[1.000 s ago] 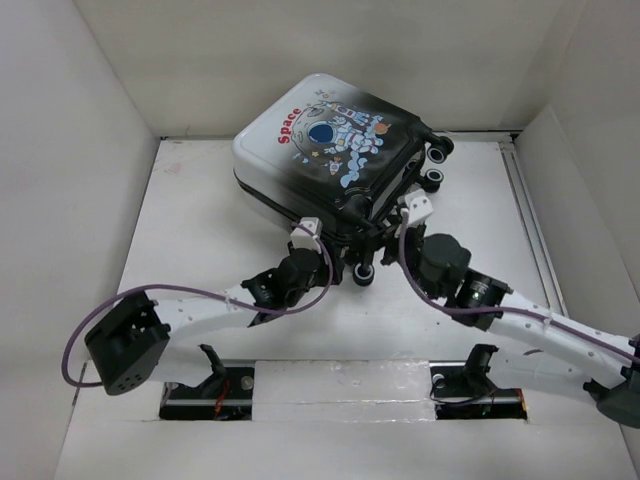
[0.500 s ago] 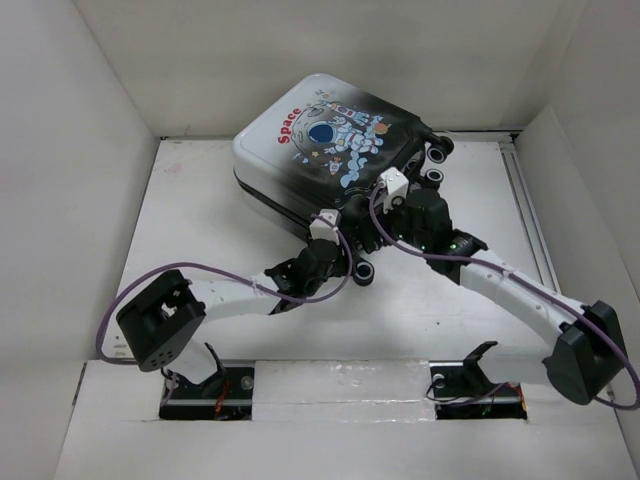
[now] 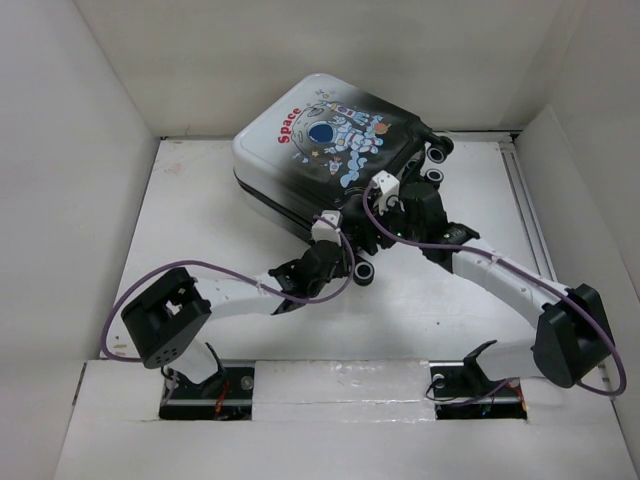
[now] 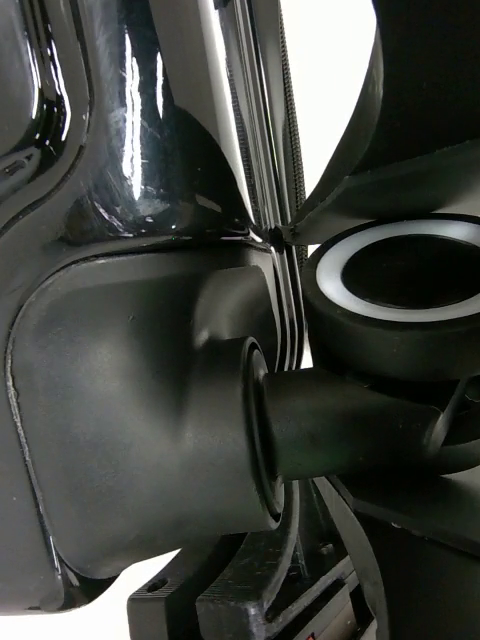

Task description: Pack the luggage

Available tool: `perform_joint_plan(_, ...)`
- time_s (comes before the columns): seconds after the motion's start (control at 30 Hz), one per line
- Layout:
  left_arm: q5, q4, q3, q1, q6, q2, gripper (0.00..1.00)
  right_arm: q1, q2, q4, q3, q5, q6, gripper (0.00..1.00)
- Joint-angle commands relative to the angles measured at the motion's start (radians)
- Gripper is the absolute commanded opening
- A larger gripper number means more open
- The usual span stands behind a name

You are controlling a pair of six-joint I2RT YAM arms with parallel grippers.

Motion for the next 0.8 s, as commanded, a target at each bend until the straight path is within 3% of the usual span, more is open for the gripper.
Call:
perform_joint_plan(0.0,-0.077,0.035,0.046,0.000,0.002,-0.004,0.00,-0.006,0.015,0.073,0.039,-0.054,-0.006,0.54)
perform_joint_plan(0.13,-0.111,0.026,0.046,0.000,0.002,-0.013,0.00,-0.006,0.001,0.105,-0.004,-0.054,0.018,0.23)
perform_joint_plan(0.27,-0.158,0.014,0.011,0.000,0.002,-0.043,0.00,-0.017,-0.054,0.116,-0.048,-0.023,0.038,0.06)
perform_joint_plan(0.4,-0.250,-0.066,-0.027,0.000,-0.022,-0.079,0.00,-0.028,-0.126,0.116,-0.094,0.017,0.058,0.00)
perform_joint_plan(0.6,-0.213,-0.100,-0.135,0.049,-0.110,-0.155,0.00,-0.064,-0.173,0.116,-0.136,0.032,0.058,0.00)
perform_joint_plan(0.77,-0.325,-0.199,-0.144,0.049,-0.162,-0.197,0.00,-0.083,-0.173,0.116,-0.163,0.001,0.058,0.00)
